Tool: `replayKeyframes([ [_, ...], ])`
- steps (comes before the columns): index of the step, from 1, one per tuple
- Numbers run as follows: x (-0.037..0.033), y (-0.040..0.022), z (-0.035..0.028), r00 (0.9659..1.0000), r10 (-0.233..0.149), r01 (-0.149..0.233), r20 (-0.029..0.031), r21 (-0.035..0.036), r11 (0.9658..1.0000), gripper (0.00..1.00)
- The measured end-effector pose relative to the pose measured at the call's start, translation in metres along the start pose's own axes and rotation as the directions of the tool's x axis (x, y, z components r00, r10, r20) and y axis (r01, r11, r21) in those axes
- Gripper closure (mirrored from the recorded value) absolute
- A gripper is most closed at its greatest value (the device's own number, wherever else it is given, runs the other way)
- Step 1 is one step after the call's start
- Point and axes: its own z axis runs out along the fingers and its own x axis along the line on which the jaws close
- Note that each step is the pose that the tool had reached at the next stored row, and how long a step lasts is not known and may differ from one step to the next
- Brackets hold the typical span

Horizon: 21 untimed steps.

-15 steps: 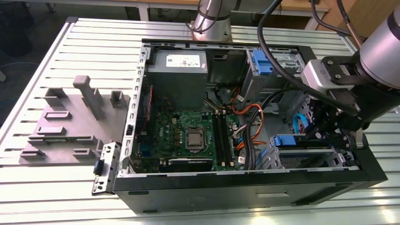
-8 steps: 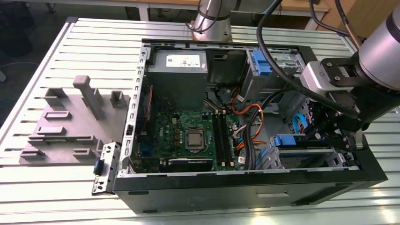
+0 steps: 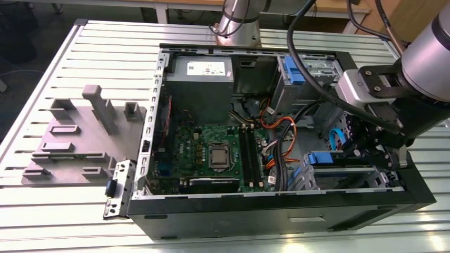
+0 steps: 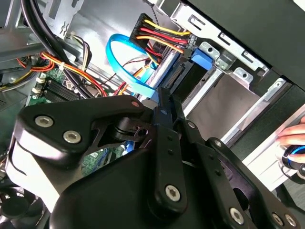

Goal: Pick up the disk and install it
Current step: 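Insert the first disk wire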

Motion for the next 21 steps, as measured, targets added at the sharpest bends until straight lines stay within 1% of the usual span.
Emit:
replayKeyframes([
  [5, 0.0, 0.0005, 0.0, 0.9998, -0.018, 0.018, 0.0022, 0.0094, 0.9998, 0.84],
  [9, -0.0001, 0.003, 0.0002, 0.9997, -0.026, 0.026, 0.0022, 0.016, 0.9995, 0.84],
  [13, -0.0001, 0.0033, 0.0007, 0.9996, -0.03, 0.03, 0.002, 0.0179, 0.9994, 0.84],
  [21, 0.0, 0.0034, 0.0019, 0.9995, -0.03, 0.03, 0.0019, 0.0179, 0.9994, 0.84],
])
